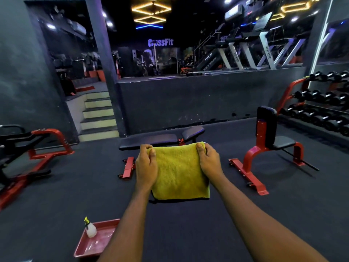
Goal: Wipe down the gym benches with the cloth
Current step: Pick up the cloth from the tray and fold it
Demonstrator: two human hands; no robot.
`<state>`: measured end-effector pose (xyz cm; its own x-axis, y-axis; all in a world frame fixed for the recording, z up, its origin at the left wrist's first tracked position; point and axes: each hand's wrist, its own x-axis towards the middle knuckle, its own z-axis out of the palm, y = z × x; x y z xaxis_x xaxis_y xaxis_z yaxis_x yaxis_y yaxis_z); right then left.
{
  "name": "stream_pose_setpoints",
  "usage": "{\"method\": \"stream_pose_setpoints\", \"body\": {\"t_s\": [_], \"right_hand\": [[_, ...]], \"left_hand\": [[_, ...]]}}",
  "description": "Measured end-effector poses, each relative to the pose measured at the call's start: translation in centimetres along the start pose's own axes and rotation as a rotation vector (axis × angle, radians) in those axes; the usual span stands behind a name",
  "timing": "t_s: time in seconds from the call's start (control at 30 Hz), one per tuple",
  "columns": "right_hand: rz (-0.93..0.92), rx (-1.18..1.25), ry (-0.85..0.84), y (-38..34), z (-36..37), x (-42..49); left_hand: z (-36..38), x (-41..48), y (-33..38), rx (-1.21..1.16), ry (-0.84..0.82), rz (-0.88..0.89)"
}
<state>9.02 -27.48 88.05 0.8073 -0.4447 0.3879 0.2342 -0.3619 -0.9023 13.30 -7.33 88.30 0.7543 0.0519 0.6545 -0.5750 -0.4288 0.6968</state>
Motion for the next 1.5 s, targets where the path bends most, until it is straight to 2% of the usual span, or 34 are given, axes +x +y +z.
{"method": "stream_pose_setpoints", "body": {"t_s": [0.2,0.37,0.57,0.83,1.03,1.3,1.5], "right_hand": [[0.023,-0.001,-0.049,0.7,7.6,0.8],[0.06,-0.035,-0.082,3.2,12.8,3.6],[0.074,-0.038,-0.133,7.3,17.9,10.9],[0.112,0.035,-0.234,12.4,24.7,25.1],[0.115,0.043,-0.313,15.3,31.3,33.2],[0.126,-0.035,-0.421,21.3,47.0,43.9],[0.136,-0.098,-0.446,23.0,59.2,52.0]], "left_hand": [[-4.3,2.3,-5.5,-0.014,-0.071,-0.078],[-4.5,5.1,-11.4,0.039,-0.069,-0.117],[-0.8,10.2,-18.2,0.113,-0.063,-0.124],[6.2,21.0,-25.5,0.178,-0.043,-0.17],[8.5,27.7,-31.6,0.235,-0.018,-0.2],[9.3,38.0,-46.4,0.254,0.002,-0.31],[8.4,47.6,-57.5,0.252,-0.03,-0.378]]}}
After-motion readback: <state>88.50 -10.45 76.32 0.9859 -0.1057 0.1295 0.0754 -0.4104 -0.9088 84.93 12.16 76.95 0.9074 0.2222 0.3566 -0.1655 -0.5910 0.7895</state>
